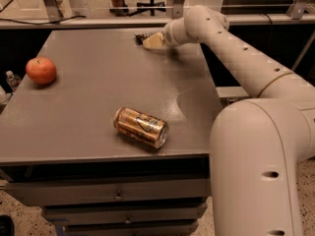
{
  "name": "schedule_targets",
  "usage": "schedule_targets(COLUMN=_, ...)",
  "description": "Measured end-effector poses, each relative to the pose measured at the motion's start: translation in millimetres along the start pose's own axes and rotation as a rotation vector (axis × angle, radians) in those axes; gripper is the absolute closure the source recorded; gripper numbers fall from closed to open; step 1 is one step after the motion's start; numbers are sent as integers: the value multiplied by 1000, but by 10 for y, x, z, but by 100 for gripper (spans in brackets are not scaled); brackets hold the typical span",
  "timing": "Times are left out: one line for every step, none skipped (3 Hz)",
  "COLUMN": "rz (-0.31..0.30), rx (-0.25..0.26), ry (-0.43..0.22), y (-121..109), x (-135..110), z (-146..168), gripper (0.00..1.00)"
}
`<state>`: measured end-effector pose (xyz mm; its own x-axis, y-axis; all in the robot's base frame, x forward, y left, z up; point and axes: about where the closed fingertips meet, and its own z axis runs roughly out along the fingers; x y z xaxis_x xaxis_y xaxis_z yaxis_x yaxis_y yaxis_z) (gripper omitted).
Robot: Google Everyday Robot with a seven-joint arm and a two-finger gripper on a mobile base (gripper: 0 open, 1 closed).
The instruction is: Move rxbar chocolate near orange can
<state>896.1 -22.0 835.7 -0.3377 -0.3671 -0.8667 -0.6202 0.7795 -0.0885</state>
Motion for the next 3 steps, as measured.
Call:
schedule_targets(rz=17, rx=8, ry=6, y=-34, x=35, z=-18, gripper=62)
schedule_targets(rz=23, rx=13, ry=8, y=-50, x=40, z=-49, gripper=87)
schedule_targets(rz=23, rx=13, ry=8, y=-50, x=40, z=-49, gripper=100)
